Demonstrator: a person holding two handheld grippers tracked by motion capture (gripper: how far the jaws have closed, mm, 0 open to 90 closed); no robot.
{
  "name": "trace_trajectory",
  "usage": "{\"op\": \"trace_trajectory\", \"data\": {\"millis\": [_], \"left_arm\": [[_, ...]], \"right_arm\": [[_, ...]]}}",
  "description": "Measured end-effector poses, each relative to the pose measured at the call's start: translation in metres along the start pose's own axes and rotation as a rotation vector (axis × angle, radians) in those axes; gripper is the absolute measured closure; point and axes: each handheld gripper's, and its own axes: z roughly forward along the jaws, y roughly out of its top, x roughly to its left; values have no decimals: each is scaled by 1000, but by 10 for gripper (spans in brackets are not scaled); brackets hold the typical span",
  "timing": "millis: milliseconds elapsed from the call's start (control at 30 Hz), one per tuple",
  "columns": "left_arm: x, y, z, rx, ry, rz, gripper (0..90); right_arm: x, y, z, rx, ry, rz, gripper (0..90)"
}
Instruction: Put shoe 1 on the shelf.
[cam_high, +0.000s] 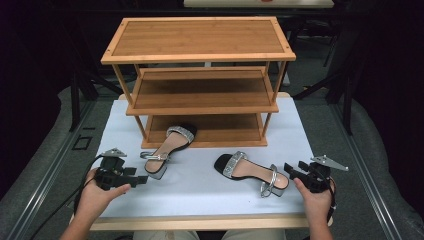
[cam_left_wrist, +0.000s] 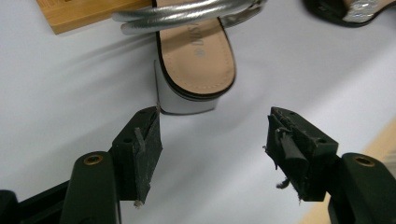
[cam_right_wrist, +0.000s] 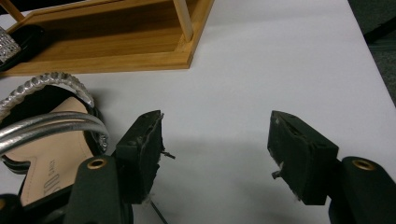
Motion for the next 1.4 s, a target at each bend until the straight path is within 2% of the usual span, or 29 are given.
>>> {"op": "trace_trajectory", "data": {"millis": [100, 167, 300, 433, 467, 500, 533, 600, 733, 833, 867, 1000, 1100, 1267, 1400], "left_arm": [[1, -1, 18, 27, 41, 43, 343], [2, 0, 27, 28, 72, 51, 341], [5, 1, 38, 15, 39, 38, 341], [6, 5, 45, -5, 59, 41, 338], [6, 6, 47, -15, 53, 30, 336], [5, 6, 48, -20, 41, 32, 347], [4, 7, 48, -15, 43, 43, 401], [0, 7, 48, -14, 62, 54, 406], [-1, 9, 48, -7, 57, 38, 413], [-5, 11, 49, -10, 70, 27, 413], [-6, 13, 49, -12, 72, 16, 413], [-13, 24, 48, -46, 88, -19, 415], [-18, 35, 50, -52, 98, -37, 417], [-30, 47, 62, -30, 156, -44, 425], [-37, 56, 76, -21, 188, -55, 425]], "right_arm": [[-1, 0, 1, 0, 0, 3, 348], [-2, -1, 0, 5, -4, 2, 348], [-3, -2, 2, -5, -1, 3, 348], [-2, -1, 2, -3, 4, -2, 348], [-1, -1, 1, 11, -6, -4, 348], [-1, -1, 2, 3, 1, -6, 348], [-1, -1, 2, 3, 3, -6, 348], [0, -1, 2, 9, 2, -5, 348], [0, -2, 3, 10, 2, -5, 348], [1, -1, 3, 14, 0, -8, 348], [1, -1, 4, 2, 6, -7, 348], [1, -1, 4, 15, 1, -7, 349], [1, -2, 4, 18, 5, -7, 348], [0, -2, 4, 20, 5, -3, 348], [-2, -2, 5, 1, 13, 6, 348]]}}
